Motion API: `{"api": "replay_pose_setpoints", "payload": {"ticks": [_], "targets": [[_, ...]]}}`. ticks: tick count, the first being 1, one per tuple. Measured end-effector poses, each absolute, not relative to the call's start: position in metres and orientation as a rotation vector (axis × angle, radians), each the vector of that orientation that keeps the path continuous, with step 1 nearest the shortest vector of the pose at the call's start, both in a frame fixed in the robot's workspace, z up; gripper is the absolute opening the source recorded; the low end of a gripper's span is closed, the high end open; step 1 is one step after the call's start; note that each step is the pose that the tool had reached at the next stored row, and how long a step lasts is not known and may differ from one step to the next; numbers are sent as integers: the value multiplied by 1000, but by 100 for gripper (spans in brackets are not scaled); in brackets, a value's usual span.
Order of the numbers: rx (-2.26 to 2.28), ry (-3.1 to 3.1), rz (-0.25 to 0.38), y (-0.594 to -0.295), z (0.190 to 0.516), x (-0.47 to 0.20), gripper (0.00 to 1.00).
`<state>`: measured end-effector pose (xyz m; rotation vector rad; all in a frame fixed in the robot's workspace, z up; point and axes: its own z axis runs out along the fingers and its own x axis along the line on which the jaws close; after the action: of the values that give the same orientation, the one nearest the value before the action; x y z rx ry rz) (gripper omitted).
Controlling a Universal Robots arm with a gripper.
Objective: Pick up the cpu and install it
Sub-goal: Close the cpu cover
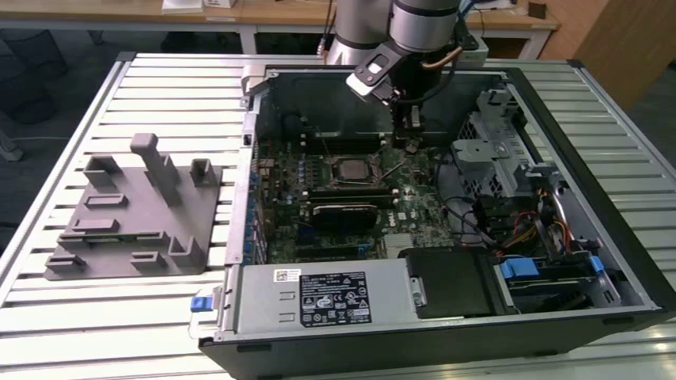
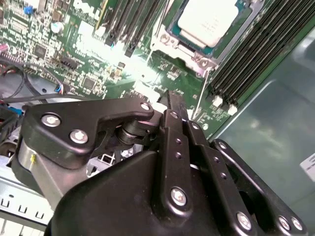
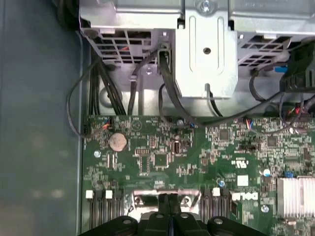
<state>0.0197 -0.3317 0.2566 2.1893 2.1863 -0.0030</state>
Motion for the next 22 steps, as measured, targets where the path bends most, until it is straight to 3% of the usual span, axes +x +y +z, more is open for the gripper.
{"api": "replay_pose_setpoints", "payload": {"ticks": [22], "targets": [[2190, 2187, -4, -329, 252, 42, 11]]}}
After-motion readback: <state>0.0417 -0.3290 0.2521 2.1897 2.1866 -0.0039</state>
